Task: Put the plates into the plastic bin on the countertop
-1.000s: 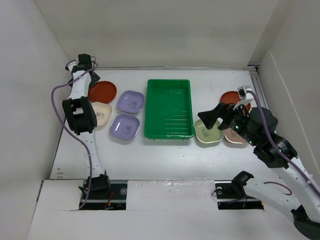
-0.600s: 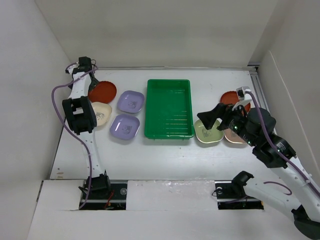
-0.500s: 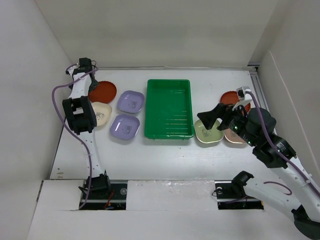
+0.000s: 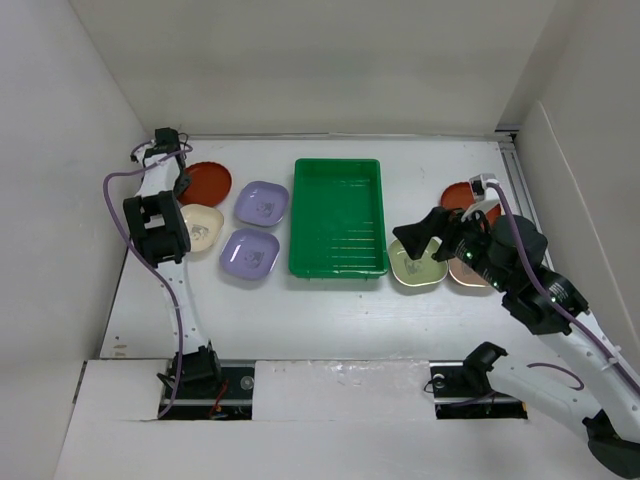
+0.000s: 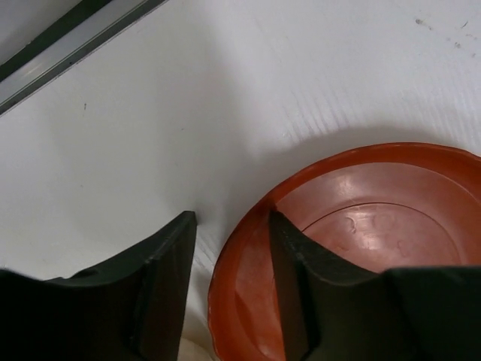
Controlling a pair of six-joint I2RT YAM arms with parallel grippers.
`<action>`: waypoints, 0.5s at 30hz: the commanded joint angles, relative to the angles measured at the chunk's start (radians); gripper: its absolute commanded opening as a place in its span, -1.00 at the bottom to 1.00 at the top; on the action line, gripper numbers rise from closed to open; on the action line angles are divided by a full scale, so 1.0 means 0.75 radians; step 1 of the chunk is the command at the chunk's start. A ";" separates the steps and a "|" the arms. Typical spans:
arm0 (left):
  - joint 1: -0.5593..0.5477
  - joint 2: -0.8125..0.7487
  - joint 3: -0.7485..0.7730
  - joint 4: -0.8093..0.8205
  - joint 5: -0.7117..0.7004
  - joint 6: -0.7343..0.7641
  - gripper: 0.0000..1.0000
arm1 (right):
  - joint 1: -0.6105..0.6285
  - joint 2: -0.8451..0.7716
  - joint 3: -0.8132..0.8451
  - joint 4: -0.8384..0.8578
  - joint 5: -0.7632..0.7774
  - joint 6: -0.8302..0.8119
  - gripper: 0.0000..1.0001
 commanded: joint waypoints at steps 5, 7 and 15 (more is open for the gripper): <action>0.025 0.063 0.025 -0.028 0.018 0.000 -0.57 | 0.015 -0.007 0.007 0.087 0.022 -0.023 1.00; 0.025 0.077 0.037 -0.028 0.036 0.000 -0.84 | 0.015 -0.007 0.007 0.087 0.022 -0.023 1.00; 0.037 -0.068 0.106 0.055 0.186 0.014 -1.00 | 0.015 0.005 0.007 0.087 0.022 -0.023 1.00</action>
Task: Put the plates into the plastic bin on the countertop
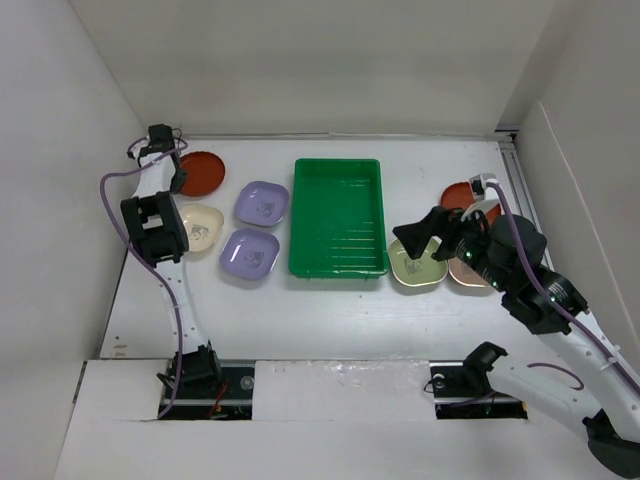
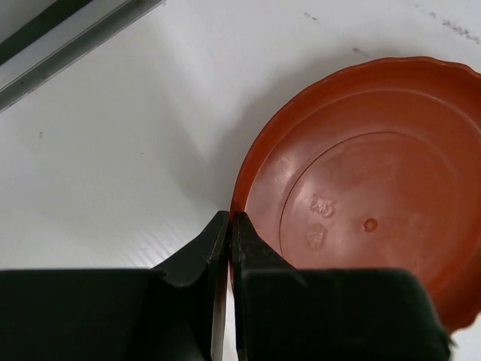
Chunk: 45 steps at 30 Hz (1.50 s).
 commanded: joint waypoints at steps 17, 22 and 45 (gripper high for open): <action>-0.633 -0.824 -0.347 0.152 0.132 0.035 -1.00 | -0.055 0.026 0.023 -0.011 0.712 0.216 1.00; -0.928 -0.775 -0.448 0.218 0.091 0.023 -1.00 | -0.304 0.055 -0.038 0.046 0.749 0.270 1.00; -0.990 -0.525 -0.493 0.295 0.123 -0.006 0.26 | -1.102 0.482 -0.071 0.273 0.263 0.297 1.00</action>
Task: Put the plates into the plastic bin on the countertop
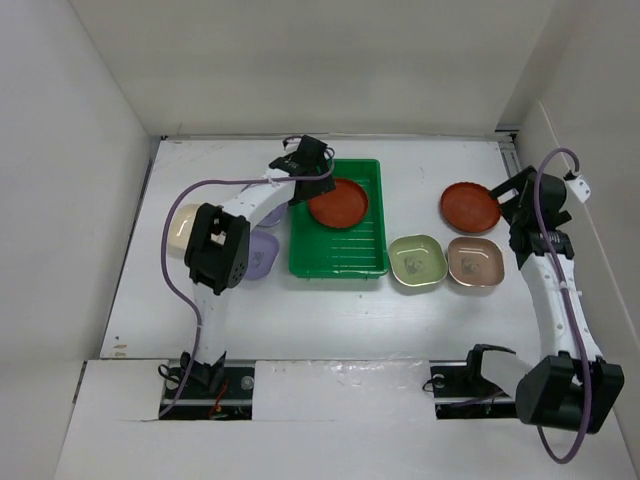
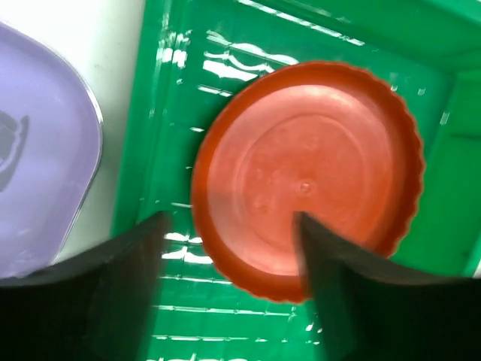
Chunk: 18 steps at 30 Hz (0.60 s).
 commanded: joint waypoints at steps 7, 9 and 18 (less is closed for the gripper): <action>-0.083 -0.337 -0.006 0.055 -0.033 0.029 0.99 | -0.163 0.419 0.063 0.238 -0.183 -0.006 1.00; -0.114 -0.400 -0.041 0.042 -0.060 0.041 0.99 | -0.197 0.505 0.114 0.252 -0.198 -0.021 1.00; -0.212 -0.724 -0.282 0.069 -0.093 0.042 0.99 | -0.259 0.828 0.267 0.252 -0.314 -0.063 0.83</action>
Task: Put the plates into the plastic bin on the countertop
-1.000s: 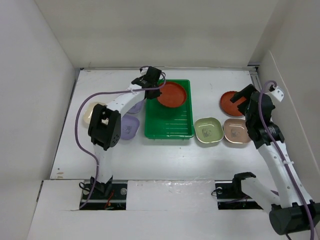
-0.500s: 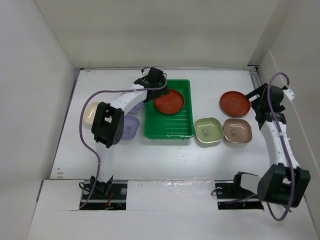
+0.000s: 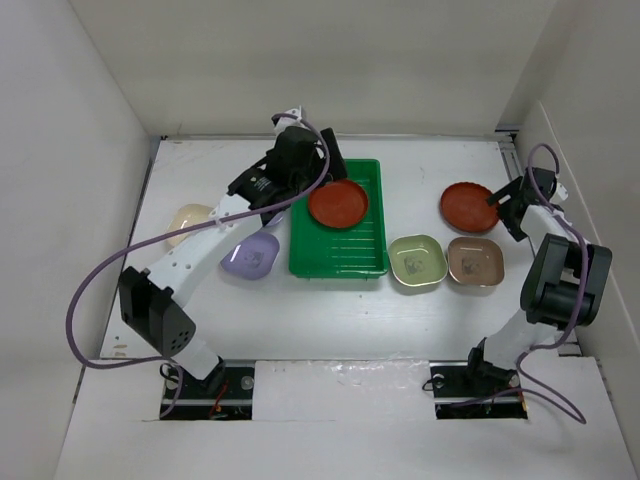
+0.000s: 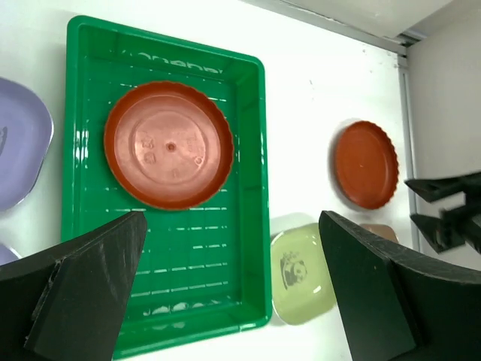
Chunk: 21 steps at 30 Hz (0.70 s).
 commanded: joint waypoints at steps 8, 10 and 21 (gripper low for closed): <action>-0.017 -0.064 -0.115 -0.016 0.005 0.006 0.99 | 0.047 0.273 0.319 -0.134 0.073 -0.055 0.69; -0.017 -0.076 -0.115 -0.016 0.005 0.006 0.99 | 0.047 0.289 0.346 -0.168 0.073 -0.055 0.69; 0.054 -0.131 -0.152 0.010 0.024 0.006 0.99 | 0.010 0.535 0.602 -0.397 -0.042 -0.094 0.19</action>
